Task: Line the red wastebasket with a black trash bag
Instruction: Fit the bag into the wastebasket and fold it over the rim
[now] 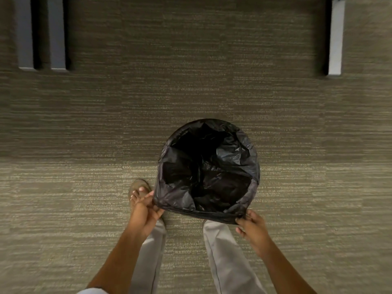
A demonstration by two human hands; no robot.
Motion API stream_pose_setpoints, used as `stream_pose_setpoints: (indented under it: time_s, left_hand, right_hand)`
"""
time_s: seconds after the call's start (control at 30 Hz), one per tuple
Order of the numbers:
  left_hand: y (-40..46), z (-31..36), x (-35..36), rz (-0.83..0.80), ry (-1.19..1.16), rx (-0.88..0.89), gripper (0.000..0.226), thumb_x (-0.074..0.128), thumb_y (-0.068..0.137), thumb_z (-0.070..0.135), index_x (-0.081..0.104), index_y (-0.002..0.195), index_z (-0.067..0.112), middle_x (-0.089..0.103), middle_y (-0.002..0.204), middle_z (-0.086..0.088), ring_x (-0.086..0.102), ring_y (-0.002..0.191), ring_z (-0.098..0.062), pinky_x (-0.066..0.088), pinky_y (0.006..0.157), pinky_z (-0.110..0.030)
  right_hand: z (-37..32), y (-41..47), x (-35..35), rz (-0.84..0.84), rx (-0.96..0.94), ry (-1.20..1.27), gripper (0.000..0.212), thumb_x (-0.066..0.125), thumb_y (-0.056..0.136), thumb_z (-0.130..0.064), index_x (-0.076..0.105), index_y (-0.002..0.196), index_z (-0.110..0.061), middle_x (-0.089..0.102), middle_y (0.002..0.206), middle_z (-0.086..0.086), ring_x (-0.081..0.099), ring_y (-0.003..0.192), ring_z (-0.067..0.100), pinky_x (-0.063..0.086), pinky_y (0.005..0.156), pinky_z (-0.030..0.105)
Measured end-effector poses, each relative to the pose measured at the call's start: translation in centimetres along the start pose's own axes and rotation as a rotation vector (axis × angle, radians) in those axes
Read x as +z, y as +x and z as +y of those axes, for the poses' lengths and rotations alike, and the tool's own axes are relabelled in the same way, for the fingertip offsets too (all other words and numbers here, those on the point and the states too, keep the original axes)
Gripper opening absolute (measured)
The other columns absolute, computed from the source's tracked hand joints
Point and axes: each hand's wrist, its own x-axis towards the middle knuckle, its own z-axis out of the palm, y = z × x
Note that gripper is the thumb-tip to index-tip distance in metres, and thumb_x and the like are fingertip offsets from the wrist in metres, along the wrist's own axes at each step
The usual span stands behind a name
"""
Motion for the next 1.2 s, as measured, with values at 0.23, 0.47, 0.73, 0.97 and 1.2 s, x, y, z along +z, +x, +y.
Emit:
stream_pose_setpoints:
  time_s: [0.23,0.47,0.73,0.97,1.2]
  left_hand:
    - [2.9,1.2,0.2,0.069,0.230,0.050,0.035,0.031,0.084,-0.019,0.048,0.083,0.012,0.042,0.101,-0.018,0.044,0.097,-0.033,0.037,0.098,-0.044]
    - [5.3,1.5,2.1,0.163,0.436,0.167,0.036,0.048,0.091,-0.013,0.061,0.069,0.013,0.065,0.068,-0.006,0.060,0.072,-0.021,0.052,0.074,-0.034]
    - [4.3,2.9,4.1,0.115,0.394,0.243,0.023,0.058,0.091,0.037,0.077,0.096,0.025,0.077,0.087,0.003,0.070,0.080,-0.015,0.055,0.071,-0.033]
    - [5.2,3.4,4.7,0.139,0.353,0.214,0.023,0.057,0.099,0.020,0.070,0.111,0.004,0.076,0.108,-0.012,0.070,0.109,-0.029,0.057,0.097,-0.047]
    - [6.2,3.7,5.3,0.203,0.359,0.160,0.035,0.058,0.099,0.025,0.064,0.123,0.001,0.071,0.124,-0.021,0.068,0.114,-0.035,0.054,0.099,-0.056]
  right_hand:
    - [-1.9,3.2,0.2,0.113,-0.073,-0.361,0.028,0.059,0.085,0.013,0.051,0.069,-0.007,0.052,0.054,0.008,0.039,0.041,0.014,0.031,0.034,0.020]
    - [-5.6,4.9,-0.2,-0.088,0.003,0.175,0.028,0.041,0.103,0.005,0.068,0.110,0.000,0.077,0.101,0.016,0.072,0.095,0.028,0.065,0.070,0.033]
    - [-11.7,3.4,-1.1,0.057,-0.391,-0.066,0.023,0.051,0.102,-0.038,0.065,0.113,-0.024,0.069,0.120,-0.001,0.066,0.110,0.023,0.055,0.094,0.048]
    - [-13.1,5.4,-0.2,-0.030,-0.260,0.243,0.036,0.051,0.104,-0.020,0.062,0.127,0.005,0.066,0.128,0.024,0.061,0.124,0.038,0.049,0.106,0.050]
    - [-14.1,6.5,-0.1,-0.131,-0.117,0.227,0.044,0.046,0.106,-0.034,0.062,0.132,-0.002,0.071,0.123,0.019,0.068,0.114,0.032,0.057,0.094,0.047]
